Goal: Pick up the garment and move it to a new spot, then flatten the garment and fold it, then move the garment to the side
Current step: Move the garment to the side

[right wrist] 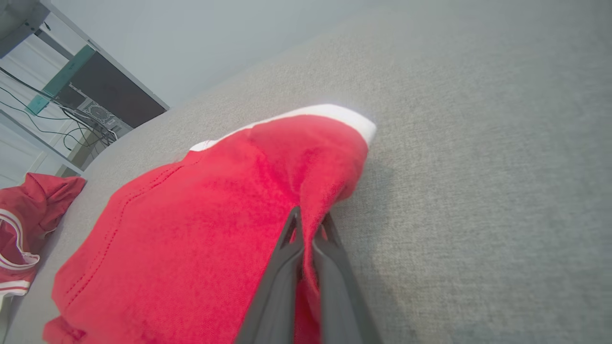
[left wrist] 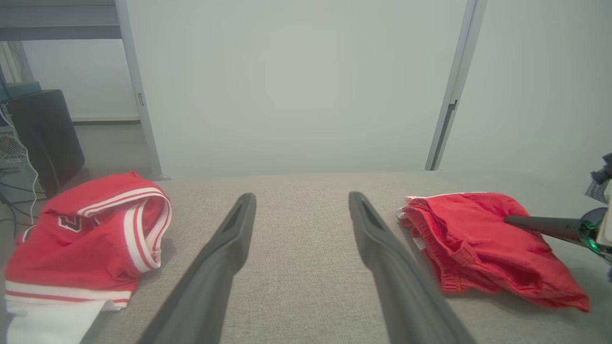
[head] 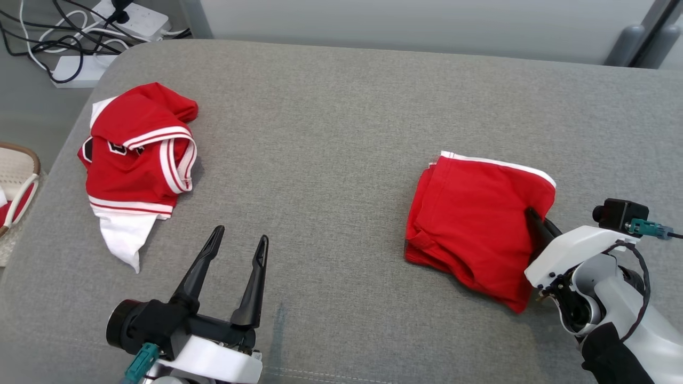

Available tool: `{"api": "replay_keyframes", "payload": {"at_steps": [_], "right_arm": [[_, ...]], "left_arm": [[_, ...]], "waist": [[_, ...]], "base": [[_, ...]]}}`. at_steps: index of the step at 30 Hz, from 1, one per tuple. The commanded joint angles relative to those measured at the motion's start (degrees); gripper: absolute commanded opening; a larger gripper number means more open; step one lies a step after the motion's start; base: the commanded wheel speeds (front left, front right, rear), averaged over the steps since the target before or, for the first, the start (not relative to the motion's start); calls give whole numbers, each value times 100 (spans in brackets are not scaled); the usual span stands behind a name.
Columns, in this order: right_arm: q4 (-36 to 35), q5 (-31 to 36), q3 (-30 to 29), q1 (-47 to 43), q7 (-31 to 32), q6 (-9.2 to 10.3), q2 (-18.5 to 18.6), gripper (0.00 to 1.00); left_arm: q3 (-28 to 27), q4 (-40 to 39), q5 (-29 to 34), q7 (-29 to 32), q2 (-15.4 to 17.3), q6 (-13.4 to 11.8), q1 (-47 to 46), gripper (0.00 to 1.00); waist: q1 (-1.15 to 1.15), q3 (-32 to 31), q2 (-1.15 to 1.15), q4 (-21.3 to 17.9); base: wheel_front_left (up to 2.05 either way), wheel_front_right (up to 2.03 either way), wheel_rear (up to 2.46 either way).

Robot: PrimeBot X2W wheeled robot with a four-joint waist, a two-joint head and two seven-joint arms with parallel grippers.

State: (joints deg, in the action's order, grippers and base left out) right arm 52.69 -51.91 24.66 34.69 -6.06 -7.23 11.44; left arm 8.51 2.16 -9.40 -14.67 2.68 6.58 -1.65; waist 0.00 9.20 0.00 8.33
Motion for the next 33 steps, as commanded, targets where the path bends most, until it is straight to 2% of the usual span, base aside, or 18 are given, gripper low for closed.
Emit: {"api": "replay_keyframes", "payload": {"at_steps": [1, 8, 33], "right_arm": [[-132, 34, 127, 43, -153, -25, 29, 0], [-125, -33, 259, 55, -407, -25, 3, 0], [-313, -438, 623, -236, -770, -25, -68, 0]], "left_arm": [[-184, -174, 94, -33, 20, 47, -167, 100], [-163, -218, 173, -33, 20, 65, -260, 100], [-21, -291, 279, -33, 119, 89, -352, 100]], "waist": [[0, -1, 0, -72], [0, -8, 0, -467], [0, 63, 0, -2438]], "base": [[0, 0, 0], [0, 0, 0], [0, 0, 0]]}}
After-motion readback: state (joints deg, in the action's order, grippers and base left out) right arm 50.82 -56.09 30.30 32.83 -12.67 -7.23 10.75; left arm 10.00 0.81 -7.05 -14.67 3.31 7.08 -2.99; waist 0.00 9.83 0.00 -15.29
